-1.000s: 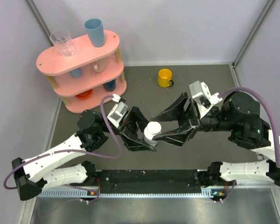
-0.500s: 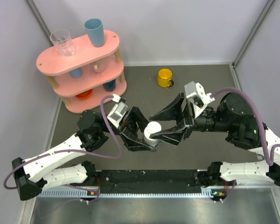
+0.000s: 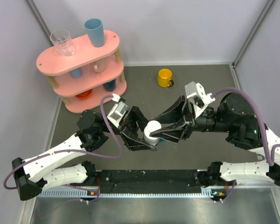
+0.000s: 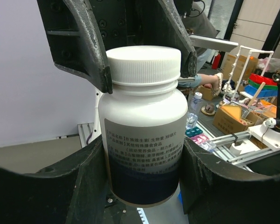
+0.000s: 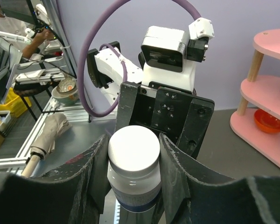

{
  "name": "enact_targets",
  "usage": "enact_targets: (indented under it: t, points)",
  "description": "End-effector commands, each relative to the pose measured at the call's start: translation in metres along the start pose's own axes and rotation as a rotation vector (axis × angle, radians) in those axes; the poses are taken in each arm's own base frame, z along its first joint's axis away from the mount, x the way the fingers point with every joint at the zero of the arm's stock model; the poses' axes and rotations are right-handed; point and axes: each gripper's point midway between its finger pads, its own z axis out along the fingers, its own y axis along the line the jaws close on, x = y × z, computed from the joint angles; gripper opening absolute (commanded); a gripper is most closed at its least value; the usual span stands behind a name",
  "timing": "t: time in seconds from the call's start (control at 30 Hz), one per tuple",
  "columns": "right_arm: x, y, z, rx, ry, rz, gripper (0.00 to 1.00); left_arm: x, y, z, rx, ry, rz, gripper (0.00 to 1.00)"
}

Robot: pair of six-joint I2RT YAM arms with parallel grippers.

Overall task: Sort the pills into containers
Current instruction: Screw the lid of the pill bottle onto the pill bottle.

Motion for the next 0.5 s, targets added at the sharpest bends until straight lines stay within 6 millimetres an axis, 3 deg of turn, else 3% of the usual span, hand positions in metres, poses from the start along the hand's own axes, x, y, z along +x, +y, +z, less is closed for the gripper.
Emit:
enact_targets:
  t: [0.0,0.2,0.23,0.3,0.47]
  points:
    - [-0.007,0.001,0.000,0.004,-0.030,-0.006,0.17,-0.013,0.000,0.001,-0.025,-0.034,0.072,0.00]
    - [0.000,-0.013,0.003,0.075,-0.003,0.003,0.07,-0.020,0.029,-0.005,-0.217,0.003,0.110,0.00]
    - [-0.001,-0.016,0.003,0.093,-0.005,0.003,0.07,-0.029,0.036,-0.006,-0.266,-0.010,0.141,0.00]
    - [0.001,-0.031,0.003,0.173,0.000,0.001,0.06,-0.030,0.046,-0.010,-0.333,0.000,0.142,0.00]
    - [0.000,-0.081,-0.007,0.454,-0.004,-0.019,0.02,-0.053,0.073,-0.028,-0.551,-0.053,0.200,0.00]
